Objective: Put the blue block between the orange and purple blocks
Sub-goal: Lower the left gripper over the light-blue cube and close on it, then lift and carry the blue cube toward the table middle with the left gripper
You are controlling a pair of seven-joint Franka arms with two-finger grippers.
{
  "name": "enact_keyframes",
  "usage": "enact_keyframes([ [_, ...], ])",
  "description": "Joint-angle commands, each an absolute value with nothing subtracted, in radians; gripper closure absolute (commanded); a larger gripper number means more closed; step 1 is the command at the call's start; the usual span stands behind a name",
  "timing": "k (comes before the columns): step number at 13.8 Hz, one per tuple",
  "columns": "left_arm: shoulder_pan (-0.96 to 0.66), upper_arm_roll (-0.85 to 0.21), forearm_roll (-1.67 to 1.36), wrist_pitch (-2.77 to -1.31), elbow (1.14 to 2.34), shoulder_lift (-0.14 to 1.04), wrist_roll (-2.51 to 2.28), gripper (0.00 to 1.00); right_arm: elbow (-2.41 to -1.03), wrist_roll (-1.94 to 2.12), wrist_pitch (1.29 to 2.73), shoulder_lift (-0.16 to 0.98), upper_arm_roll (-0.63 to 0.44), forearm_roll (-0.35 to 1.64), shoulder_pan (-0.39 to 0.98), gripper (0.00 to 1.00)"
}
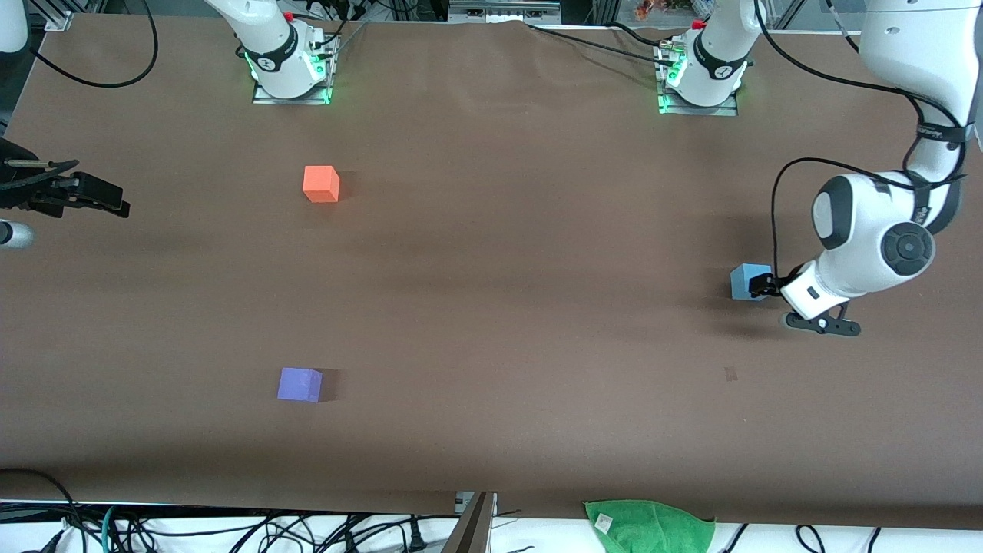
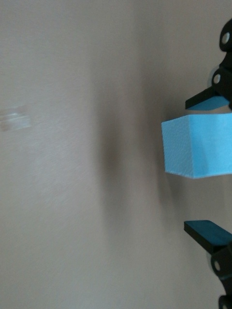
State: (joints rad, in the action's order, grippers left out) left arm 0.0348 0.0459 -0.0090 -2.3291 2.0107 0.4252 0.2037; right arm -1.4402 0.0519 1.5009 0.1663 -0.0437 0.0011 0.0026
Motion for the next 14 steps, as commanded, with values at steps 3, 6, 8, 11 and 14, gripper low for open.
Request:
enact_keyframes([
  [3,0.041,0.041,-0.066,-2.356,2.074,0.396,0.23,0.0,-1.425,0.064,1.497,0.172,-0.044,0.005,-0.002,0.0],
  [6,0.04,0.041,-0.069,-2.359,2.102,0.408,0.229,0.0,-1.425,0.064,1.497,0.172,-0.044,0.006,-0.002,0.0],
  [8,0.041,0.041,-0.069,-2.365,2.097,0.428,0.229,0.0,-1.425,0.064,1.497,0.172,-0.044,0.005,-0.002,0.0],
  [11,0.049,0.041,-0.069,-2.382,2.105,0.44,0.236,0.75,-1.425,0.064,1.497,0.172,-0.044,0.006,-0.002,0.0],
  [14,0.043,0.04,-0.069,-2.376,2.091,0.434,0.216,0.83,-1.425,0.064,1.496,0.173,-0.044,0.005,-0.002,0.0],
])
